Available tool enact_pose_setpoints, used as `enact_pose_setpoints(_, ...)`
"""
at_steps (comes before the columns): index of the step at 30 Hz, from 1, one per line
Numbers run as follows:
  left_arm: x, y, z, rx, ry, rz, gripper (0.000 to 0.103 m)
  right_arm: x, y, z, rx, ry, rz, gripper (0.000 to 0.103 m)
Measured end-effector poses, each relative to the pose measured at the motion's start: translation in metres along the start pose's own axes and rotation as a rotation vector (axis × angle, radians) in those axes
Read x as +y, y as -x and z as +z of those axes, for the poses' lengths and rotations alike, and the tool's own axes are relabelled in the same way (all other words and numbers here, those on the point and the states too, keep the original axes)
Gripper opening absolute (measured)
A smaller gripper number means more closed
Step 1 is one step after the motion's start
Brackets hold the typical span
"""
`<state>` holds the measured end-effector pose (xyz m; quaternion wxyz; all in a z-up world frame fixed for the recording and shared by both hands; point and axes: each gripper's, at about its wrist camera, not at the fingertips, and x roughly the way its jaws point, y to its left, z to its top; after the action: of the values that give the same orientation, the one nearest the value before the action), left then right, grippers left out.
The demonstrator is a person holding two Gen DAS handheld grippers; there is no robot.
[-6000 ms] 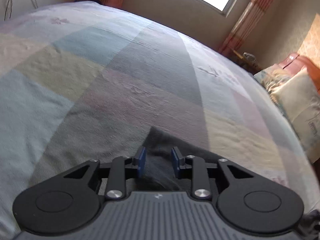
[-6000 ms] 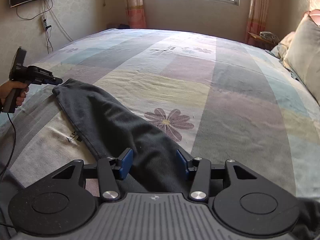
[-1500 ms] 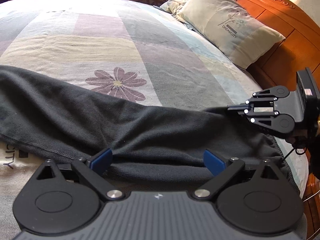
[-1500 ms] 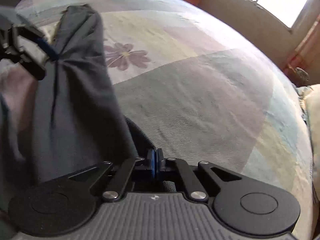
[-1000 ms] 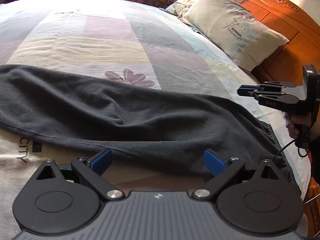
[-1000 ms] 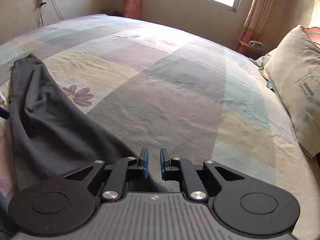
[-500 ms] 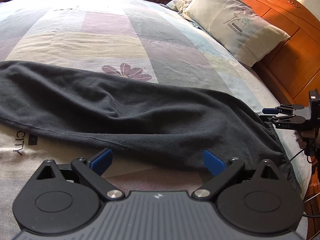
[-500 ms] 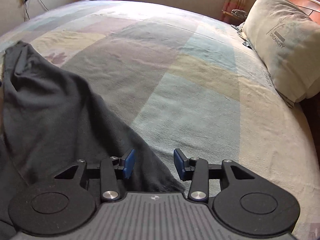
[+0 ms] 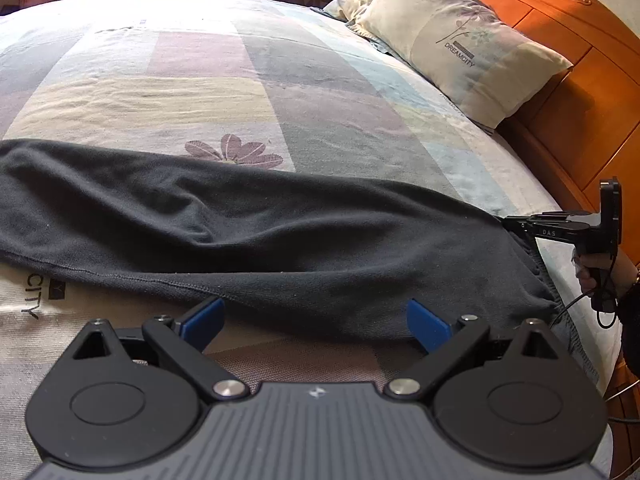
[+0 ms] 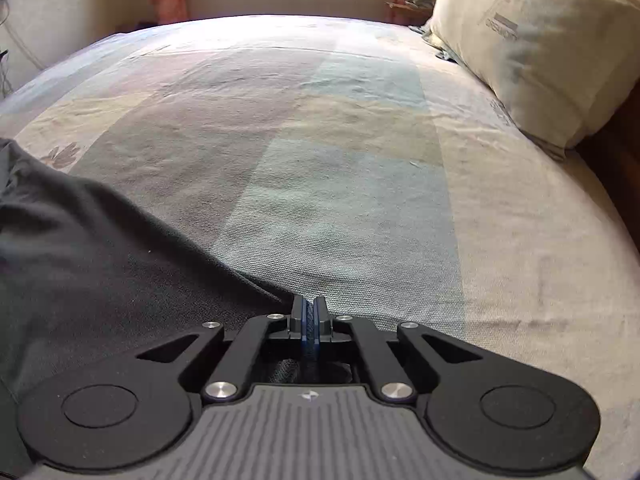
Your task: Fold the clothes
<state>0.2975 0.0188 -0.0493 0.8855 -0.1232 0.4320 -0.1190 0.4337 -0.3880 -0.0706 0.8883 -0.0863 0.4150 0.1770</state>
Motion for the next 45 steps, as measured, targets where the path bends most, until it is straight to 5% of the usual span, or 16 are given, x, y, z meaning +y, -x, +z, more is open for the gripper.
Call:
enact_pose_setpoints(4,-0.005,0.009,-0.003,-0.003,-0.008,-0.011,0.097,0.015,0.028,0.008,-0.049,-0.037,-0.061,0.014)
enact_pose_setpoints(7,-0.007,0.017,-0.01,0.003,-0.021,0.001,0.097,0.03,0.065,0.004,-0.085,-0.071,0.032,0.025)
enact_pose_setpoints(11,-0.006,0.027,-0.02,0.011,-0.011,0.002,0.097,0.064,0.075,-0.014,-0.015,-0.056,0.126,0.033)
enact_pose_setpoints(16,-0.011,0.032,-0.035,0.053,-0.035,0.046,0.097,0.089,0.031,-0.038,0.067,-0.046,0.024,0.042)
enact_pose_setpoints(21,-0.008,0.053,-0.054,0.063,-0.057,0.066,0.097,0.069,0.044,-0.034,0.001,-0.262,-0.046,0.043)
enact_pose_setpoints(23,-0.004,0.058,-0.061,0.066,-0.039,0.069,0.097,0.082,0.063,-0.032,-0.031,-0.228,-0.033,0.044)
enact_pose_setpoints(26,-0.001,0.063,-0.071,0.072,-0.026,0.062,0.097,0.115,0.088,-0.042,-0.051,-0.145,0.076,0.062)
enact_pose_setpoints(29,-0.002,0.064,-0.08,0.082,-0.026,0.044,0.097,0.15,0.096,-0.061,-0.024,-0.058,0.126,0.064)
enact_pose_setpoints(34,0.01,0.053,-0.098,0.155,0.017,0.072,0.097,0.172,0.076,-0.096,0.073,-0.081,0.081,0.065)
enact_pose_setpoints(41,0.028,0.076,-0.108,0.098,0.094,0.103,0.098,0.215,0.094,-0.049,-0.098,-0.005,0.235,0.065)
enact_pose_setpoints(45,0.039,0.089,-0.102,0.049,0.127,0.134,0.097,0.258,0.062,-0.011,-0.132,0.041,0.324,0.065)
